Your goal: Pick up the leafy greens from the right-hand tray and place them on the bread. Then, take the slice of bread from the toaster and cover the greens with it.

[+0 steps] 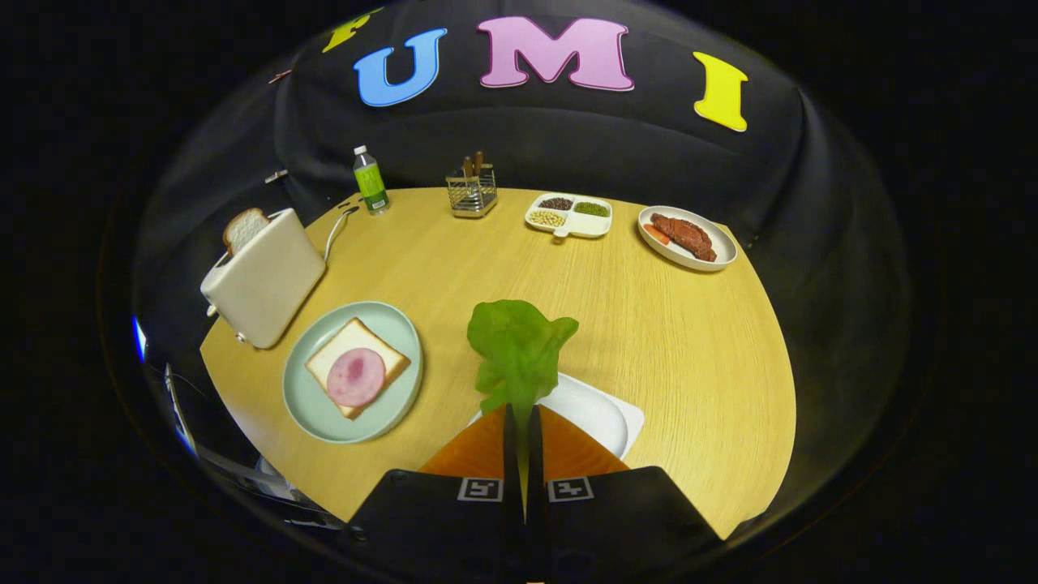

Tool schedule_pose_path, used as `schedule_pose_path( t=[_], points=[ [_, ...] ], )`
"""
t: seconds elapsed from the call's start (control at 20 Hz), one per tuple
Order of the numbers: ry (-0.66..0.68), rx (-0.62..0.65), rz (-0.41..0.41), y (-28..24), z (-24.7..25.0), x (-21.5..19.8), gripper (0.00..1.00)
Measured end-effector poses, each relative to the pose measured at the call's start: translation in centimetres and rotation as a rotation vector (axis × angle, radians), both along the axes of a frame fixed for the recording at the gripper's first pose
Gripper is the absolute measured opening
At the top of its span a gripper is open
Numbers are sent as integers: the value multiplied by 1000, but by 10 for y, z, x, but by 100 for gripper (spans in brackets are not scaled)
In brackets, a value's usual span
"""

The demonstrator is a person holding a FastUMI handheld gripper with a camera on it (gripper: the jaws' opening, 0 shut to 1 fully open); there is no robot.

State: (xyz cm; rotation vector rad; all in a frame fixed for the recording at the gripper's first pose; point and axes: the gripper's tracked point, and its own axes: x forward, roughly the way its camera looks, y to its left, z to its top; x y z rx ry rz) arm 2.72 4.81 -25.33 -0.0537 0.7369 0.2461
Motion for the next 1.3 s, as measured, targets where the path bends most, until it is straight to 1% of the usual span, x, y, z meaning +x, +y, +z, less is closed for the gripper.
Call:
schedule_pose_path(
  t=[0.25, 0.4, 0.65, 0.85, 1.05, 1.3],
  points=[
    [-46, 48, 48, 58, 38, -3, 5],
    [-43, 84, 96, 99, 44, -6, 5],
    [-3, 111, 163, 153, 34, -6, 5],
    [23, 92, 211, 184, 17, -5, 5],
    [56, 50, 241, 200, -3, -1, 6],
    [75, -14, 254, 205, -23, 5, 15]
  ],
)
